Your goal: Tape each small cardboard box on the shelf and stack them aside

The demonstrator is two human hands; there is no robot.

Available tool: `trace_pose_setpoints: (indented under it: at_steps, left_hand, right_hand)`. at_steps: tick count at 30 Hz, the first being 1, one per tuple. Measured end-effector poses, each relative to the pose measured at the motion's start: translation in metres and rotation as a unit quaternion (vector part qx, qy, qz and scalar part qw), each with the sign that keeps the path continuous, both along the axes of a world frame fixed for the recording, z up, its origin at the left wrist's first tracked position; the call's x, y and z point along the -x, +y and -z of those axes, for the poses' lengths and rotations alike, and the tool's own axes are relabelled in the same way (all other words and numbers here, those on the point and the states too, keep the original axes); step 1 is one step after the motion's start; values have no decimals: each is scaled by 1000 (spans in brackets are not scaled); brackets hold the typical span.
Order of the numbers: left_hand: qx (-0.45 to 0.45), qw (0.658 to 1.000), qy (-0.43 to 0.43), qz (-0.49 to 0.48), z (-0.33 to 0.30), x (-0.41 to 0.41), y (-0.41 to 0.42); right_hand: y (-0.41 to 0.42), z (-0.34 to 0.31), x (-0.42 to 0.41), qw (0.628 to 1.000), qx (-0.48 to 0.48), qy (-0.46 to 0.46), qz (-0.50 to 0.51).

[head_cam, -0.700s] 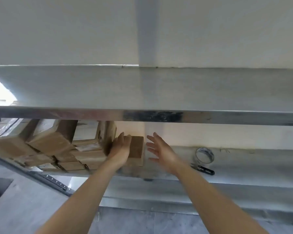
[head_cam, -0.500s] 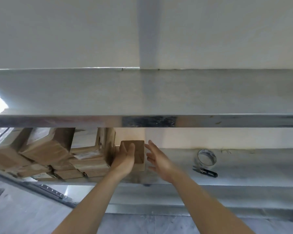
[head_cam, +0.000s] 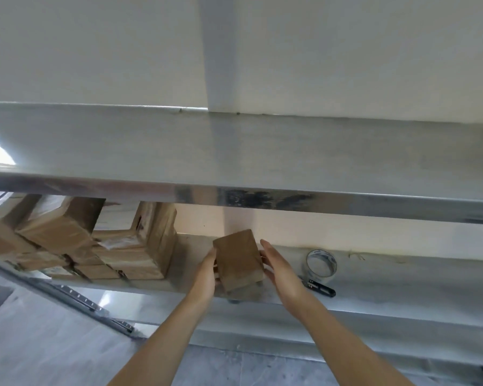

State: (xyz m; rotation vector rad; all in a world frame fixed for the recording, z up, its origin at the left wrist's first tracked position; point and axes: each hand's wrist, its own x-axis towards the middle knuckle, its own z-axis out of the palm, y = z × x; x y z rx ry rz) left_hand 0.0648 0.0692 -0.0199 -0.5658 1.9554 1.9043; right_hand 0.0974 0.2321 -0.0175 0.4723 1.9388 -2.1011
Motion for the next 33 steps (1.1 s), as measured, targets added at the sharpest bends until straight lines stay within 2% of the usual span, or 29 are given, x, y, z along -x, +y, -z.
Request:
trace_pose_setpoints:
  at_steps: [6, 13, 20, 26, 29, 33]
  left_hand:
    - [-31, 999, 39, 22, -2, -21, 35]
    - [-13, 991, 119, 61, -15, -24, 41]
    - [-38, 990, 132, -6, 0, -15, 32]
    - [-167, 974, 132, -82, 1, -16, 27]
    - [-172, 973, 126, -90, 5, -18, 28]
    - [-146, 979, 132, -49, 9, -17, 26]
  right_hand:
    - [34, -5, -17, 1000, -4, 20, 4]
    - [40, 4, -22, 998, -38, 56, -14]
    - [37, 13, -20, 999, -49, 22, 6]
    - [29, 16, -17, 998, -37, 24, 54]
    - [27, 17, -13, 995, -36, 26, 85]
    - [26, 22, -10, 997, -40, 1, 59]
